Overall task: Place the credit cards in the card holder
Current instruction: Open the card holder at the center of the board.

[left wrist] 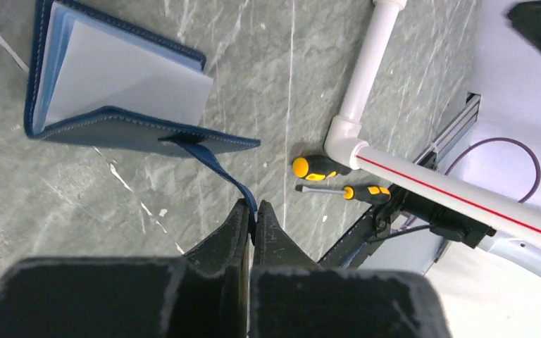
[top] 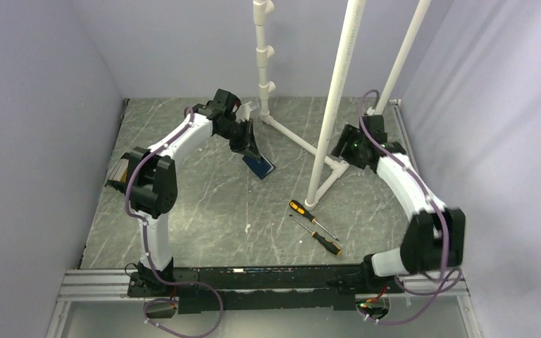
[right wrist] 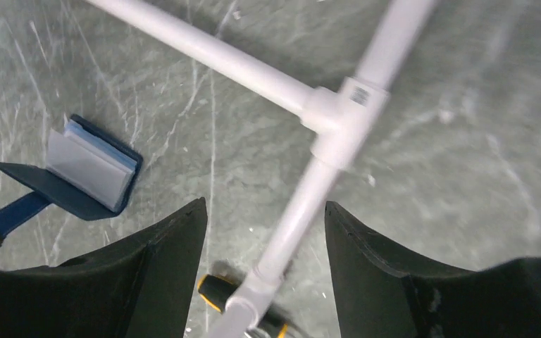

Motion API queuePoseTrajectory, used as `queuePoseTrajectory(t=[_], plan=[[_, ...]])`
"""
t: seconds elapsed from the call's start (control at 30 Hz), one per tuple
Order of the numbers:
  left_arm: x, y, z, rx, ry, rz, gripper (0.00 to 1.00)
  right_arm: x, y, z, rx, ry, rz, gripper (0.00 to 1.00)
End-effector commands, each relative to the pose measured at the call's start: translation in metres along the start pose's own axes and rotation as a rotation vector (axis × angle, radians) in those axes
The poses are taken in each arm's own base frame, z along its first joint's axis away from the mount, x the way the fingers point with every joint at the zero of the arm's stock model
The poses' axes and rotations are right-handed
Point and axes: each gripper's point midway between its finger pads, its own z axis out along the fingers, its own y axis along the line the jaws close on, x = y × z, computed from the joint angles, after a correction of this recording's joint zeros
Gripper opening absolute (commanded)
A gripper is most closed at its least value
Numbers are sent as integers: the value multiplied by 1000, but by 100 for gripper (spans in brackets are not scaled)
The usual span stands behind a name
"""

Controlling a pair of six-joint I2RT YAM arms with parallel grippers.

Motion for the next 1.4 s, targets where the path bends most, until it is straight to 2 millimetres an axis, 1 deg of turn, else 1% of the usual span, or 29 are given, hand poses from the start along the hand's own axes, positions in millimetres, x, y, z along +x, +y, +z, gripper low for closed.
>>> queuePoseTrajectory(t=[0.0, 0.07, 0.1, 0.13, 0.2, 0.23, 0.27, 0.37, 0.4, 0.5, 0.57, 0.63, 0.7, 0.77, 0.8, 0.93, 1.03, 1.07, 1.1, 1.17, 1.2, 1.23, 1.27, 1.37], plan=[[18, -19, -23, 58, 8, 0, 0, 4, -48, -63, 245, -140, 58, 64], [30, -12, -32, 57, -4, -29, 0, 19, -53, -80, 248, -158, 58, 63], [36, -6, -36, 49, -6, -48, 0, 24, -54, -88, 253, -168, 57, 63], [42, 1, -41, 36, -12, -65, 0, 34, -54, -95, 257, -157, 50, 63], [57, 16, -46, -9, -6, -84, 0, 51, -50, -105, 257, -134, 28, 61], [68, 25, -44, -39, 10, -102, 0, 62, -46, -108, 252, -118, 6, 60], [76, 30, -45, -55, 15, -115, 0, 72, -43, -113, 244, -103, -4, 61], [102, 47, -43, -99, 37, -169, 0, 102, -24, -129, 140, -63, -21, 60], [114, 55, -41, -126, 51, -188, 0, 111, -20, -136, 105, -55, -17, 60], [131, 72, -41, -193, 70, -221, 0, 134, -16, -154, -7, -27, -69, 57], [137, 80, -42, -230, 80, -231, 0, 142, -9, -164, -118, -26, -141, 53], [141, 87, -43, -271, 87, -232, 0, 147, 9, -174, -278, -48, -212, 52], [142, 92, -45, -303, 86, -229, 0, 149, 35, -194, -474, -68, -272, 51], [142, 95, -46, -318, 82, -223, 0, 152, 52, -209, -607, -89, -316, 53], [143, 96, -45, -315, 81, -220, 0, 153, 60, -212, -660, -89, -352, 54], [144, 92, -47, -298, 78, -199, 0, 158, 95, -205, -777, -33, -400, 54], [145, 88, -55, -295, 63, -178, 0, 159, 129, -205, -858, -69, -465, 55], [145, 85, -58, -293, 53, -168, 0, 162, 140, -203, -855, -86, -495, 56], [147, 84, -61, -292, 50, -160, 0, 168, 155, -205, -869, -107, -542, 57], [147, 77, -67, -277, 39, -140, 0, 185, 176, -197, -833, -124, -642, 59], [148, 75, -69, -269, 37, -126, 0, 194, 186, -190, -801, -132, -688, 59], [148, 74, -72, -269, 31, -116, 0, 201, 194, -179, -755, -137, -724, 60], [148, 74, -74, -278, 26, -107, 0, 199, 200, -166, -689, -171, -738, 61], [152, 82, -75, -310, 33, -93, 0, 199, 211, -120, -510, -203, -778, 63]])
